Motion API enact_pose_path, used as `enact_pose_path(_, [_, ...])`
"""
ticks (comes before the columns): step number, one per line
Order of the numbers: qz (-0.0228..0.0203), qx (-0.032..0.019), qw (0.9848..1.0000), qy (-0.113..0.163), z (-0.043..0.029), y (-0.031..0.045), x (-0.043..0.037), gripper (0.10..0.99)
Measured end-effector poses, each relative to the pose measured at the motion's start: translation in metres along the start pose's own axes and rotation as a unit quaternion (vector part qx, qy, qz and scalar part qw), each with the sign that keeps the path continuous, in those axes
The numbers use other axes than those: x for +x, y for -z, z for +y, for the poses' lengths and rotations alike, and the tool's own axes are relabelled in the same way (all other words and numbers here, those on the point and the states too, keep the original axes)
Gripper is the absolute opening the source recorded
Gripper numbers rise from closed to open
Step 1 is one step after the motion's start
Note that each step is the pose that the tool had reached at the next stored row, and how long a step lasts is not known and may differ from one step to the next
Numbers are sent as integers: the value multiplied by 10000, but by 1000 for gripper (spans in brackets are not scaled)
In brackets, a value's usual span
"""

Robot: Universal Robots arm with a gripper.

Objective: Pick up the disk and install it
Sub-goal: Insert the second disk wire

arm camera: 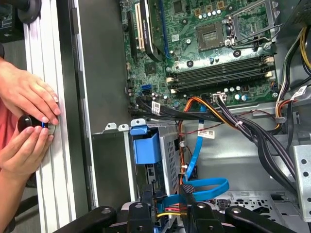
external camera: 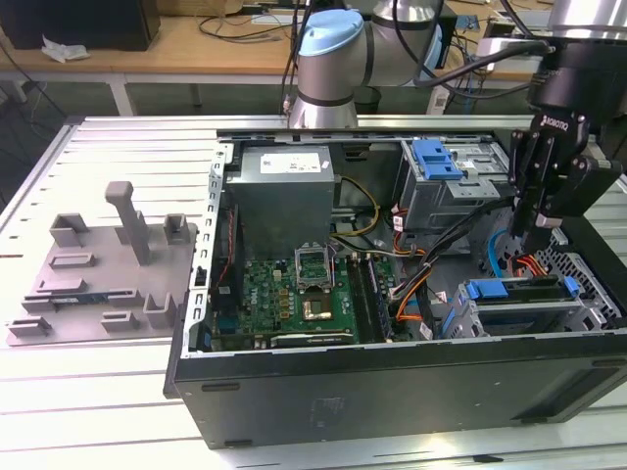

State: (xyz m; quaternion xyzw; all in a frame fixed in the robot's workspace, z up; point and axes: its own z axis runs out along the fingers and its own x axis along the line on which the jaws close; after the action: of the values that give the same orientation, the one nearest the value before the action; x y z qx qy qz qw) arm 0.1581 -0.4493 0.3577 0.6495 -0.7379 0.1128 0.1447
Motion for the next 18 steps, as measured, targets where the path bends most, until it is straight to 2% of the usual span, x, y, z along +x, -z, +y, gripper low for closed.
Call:
enact_pose_path(8, [0, -1, 10000, -1, -8, -4, -3, 361])
enact_pose_path(11, [-19, -3, 10000, 0, -9, -6, -4, 361])
enact_pose_path(18, [-23, -4, 10000, -1, -8, -7, -3, 361])
